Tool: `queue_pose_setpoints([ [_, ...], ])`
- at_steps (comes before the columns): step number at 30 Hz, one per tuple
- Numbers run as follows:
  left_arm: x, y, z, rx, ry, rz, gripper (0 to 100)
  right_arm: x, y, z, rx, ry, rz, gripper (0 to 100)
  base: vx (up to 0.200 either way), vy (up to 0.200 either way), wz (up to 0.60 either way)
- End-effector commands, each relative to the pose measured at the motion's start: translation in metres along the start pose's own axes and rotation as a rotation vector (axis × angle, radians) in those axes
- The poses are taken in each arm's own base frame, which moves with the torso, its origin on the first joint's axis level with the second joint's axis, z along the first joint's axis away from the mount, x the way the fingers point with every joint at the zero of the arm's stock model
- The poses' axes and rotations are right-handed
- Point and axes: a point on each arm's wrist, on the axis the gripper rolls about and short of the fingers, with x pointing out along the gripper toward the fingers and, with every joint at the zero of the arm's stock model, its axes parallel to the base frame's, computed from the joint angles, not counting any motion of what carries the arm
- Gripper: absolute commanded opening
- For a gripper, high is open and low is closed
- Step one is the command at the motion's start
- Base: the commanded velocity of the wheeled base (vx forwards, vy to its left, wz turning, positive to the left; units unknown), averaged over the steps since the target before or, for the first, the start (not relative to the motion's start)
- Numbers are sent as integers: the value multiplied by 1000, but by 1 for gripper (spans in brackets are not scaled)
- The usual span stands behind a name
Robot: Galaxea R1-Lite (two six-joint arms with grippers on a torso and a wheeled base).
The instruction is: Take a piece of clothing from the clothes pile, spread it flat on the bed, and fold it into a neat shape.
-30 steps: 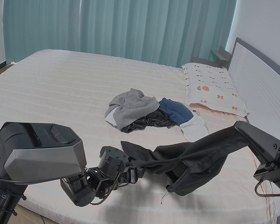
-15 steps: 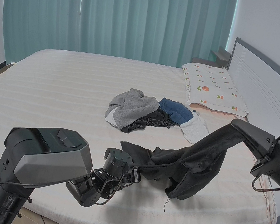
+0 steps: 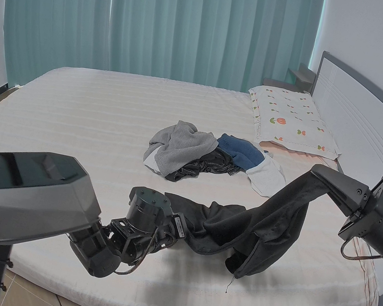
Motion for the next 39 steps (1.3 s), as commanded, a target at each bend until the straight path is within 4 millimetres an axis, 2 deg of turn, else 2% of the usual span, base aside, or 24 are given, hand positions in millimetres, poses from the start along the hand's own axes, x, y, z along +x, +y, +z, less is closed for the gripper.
queue_pose_setpoints([
  [1,-57,-31,48,-81,-58,-73,0,1,-4,3,-2,-12,-20,0,0,0,0],
  [8,-110,-43,79,-130,-36,-55,0,8,-16,7,3,-25,-65,0,0,0,0],
  [11,-121,-44,81,-145,2,-49,0,11,-20,6,2,-21,-83,0,0,0,0],
  [12,-131,-44,83,-149,27,-48,0,14,-24,5,2,-16,-97,0,0,0,0],
  [13,-131,-44,83,-149,27,-48,0,14,-24,5,2,-16,-97,0,0,0,0],
  [14,-145,-46,88,-151,43,-67,0,18,-30,6,-6,-21,-122,0,0,0,0],
  [15,-149,-47,90,-148,40,-77,0,19,-32,5,-7,-23,-132,0,0,0,0],
  [18,-162,-39,84,-146,58,-80,0,23,-37,4,-28,-45,-168,0,0,0,0],
  [20,-165,-32,77,-140,86,-69,0,25,-40,4,-52,-65,-194,0,0,0,0],
  [23,-165,-31,76,-145,85,-68,0,27,-42,4,-70,-76,-210,0,0,0,0],
  [26,-166,-24,83,-183,67,-42,0,34,-41,8,-94,-158,-252,0,0,0,0],
  [30,-176,-23,88,-222,47,-51,0,36,-36,14,-104,-246,-279,0,0,0,0],
  [35,-191,-25,96,-234,11,-80,0,35,-35,18,-111,-287,-257,0,0,0,0],
  [39,-191,-25,95,-231,29,-63,0,36,-37,19,-120,-310,-231,0,0,0,0],
])
